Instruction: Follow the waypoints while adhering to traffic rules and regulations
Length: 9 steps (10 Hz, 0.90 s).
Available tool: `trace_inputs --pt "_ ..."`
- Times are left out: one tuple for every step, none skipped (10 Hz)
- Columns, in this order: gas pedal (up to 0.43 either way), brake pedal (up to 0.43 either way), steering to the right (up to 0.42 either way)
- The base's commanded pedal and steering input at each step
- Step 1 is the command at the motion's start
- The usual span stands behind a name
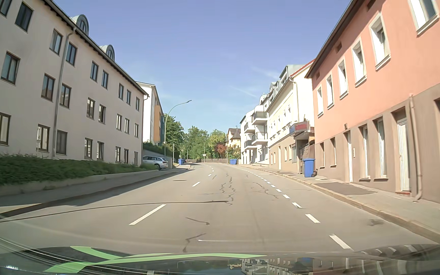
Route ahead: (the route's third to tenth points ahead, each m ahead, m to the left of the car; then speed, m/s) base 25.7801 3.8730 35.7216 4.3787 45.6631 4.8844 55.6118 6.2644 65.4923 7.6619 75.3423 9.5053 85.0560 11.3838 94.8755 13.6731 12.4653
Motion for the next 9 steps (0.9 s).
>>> trace_inputs --pt "0.26 0.0 -0.01" --pt "0.26 0.0 -0.012" --pt "0.26 0.0 -0.012" --pt "0.26 0.0 -0.012" --pt "0.26 0.0 -0.012" --pt "0.248 0.0 -0.012" --pt "0.24 0.0 -0.01" --pt "0.24 0.0 -0.009" --pt "0.228 0.0 -0.009"
